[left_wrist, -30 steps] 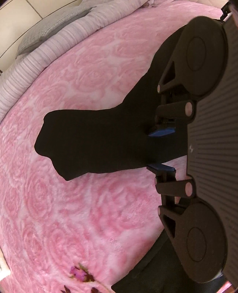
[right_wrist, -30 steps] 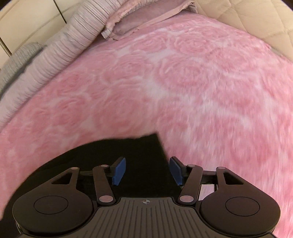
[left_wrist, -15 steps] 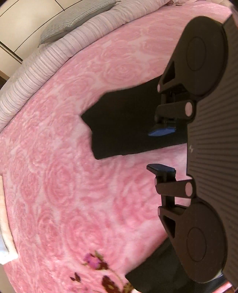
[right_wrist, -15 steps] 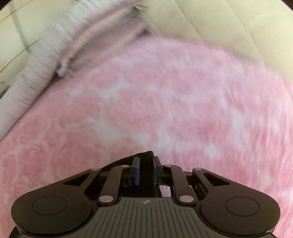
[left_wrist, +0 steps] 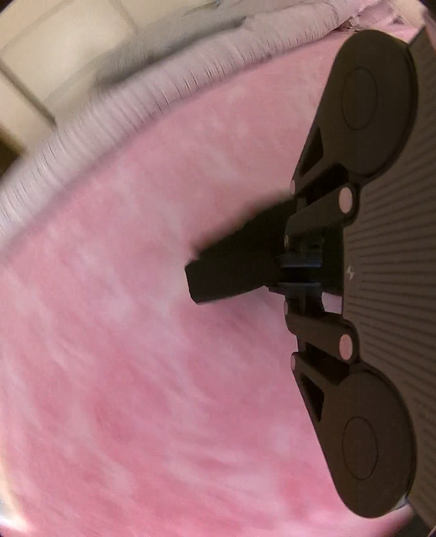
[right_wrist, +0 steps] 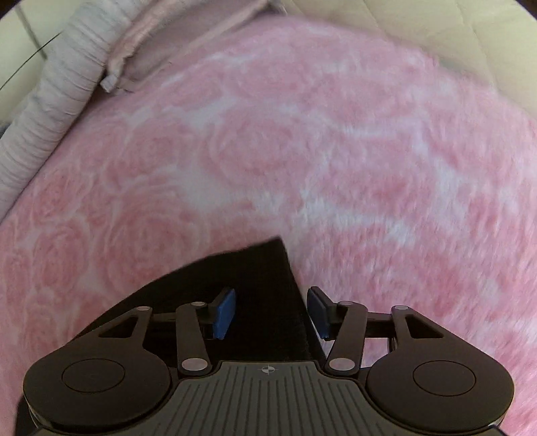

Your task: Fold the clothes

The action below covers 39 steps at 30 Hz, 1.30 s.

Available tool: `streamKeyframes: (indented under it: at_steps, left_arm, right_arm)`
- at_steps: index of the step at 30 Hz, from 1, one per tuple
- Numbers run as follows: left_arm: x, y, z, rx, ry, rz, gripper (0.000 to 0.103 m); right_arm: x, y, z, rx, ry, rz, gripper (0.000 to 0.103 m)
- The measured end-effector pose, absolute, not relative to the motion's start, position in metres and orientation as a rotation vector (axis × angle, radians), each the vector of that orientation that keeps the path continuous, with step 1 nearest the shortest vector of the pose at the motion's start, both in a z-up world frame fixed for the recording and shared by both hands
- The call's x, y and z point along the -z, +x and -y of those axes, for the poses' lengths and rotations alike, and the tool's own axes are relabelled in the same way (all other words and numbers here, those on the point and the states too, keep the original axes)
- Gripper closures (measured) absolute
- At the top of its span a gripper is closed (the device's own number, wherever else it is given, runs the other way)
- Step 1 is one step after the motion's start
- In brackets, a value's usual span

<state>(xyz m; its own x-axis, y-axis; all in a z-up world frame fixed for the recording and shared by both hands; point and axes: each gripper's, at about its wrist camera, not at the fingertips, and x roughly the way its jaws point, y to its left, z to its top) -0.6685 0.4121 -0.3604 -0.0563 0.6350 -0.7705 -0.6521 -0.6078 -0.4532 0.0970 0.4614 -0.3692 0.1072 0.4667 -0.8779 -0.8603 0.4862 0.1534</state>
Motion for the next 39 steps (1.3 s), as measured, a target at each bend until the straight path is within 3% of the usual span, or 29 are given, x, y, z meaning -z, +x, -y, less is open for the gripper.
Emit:
streamKeyframes:
  at_steps: [5, 8, 13, 16, 21, 33, 39]
  left_arm:
    - [0.282, -0.673, -0.463, -1.707, -0.966, 0.086, 0.098]
    - [0.281, -0.679, -0.474, -1.691, -0.918, 0.044, 0.097]
    - [0.341, -0.695, -0.484, -1.8, -1.086, -0.211, 0.081]
    - [0.375, -0.704, -0.477, -1.892, -1.17, -0.297, 0.083]
    - [0.371, -0.716, -0.462, -1.946, -1.18, -0.241, 0.081]
    - [0.344, -0.692, -0.328, -1.817, -1.198, -0.437, 0.081]
    - [0.355, -0.693, -0.251, -1.808, -1.255, -0.528, 0.081]
  right_arm:
    - [0.344, 0.095, -0.468, -1.051, -0.382, -1.05, 0.051]
    - [0.334, 0.091, -0.47, -1.065, -0.333, -1.063, 0.051]
    - [0.342, 0.08, -0.459, -1.074, -0.332, -1.13, 0.051]
    - [0.346, 0.072, -0.442, -1.065, -0.363, -1.157, 0.051]
    - [0.343, 0.065, -0.397, -1.028, -0.363, -1.183, 0.051]
    - [0.322, 0.067, -0.26, -0.854, -0.283, -1.204, 0.051]
    - [0.35, 0.038, -0.212, -0.735, -0.505, -1.22, 0.051]
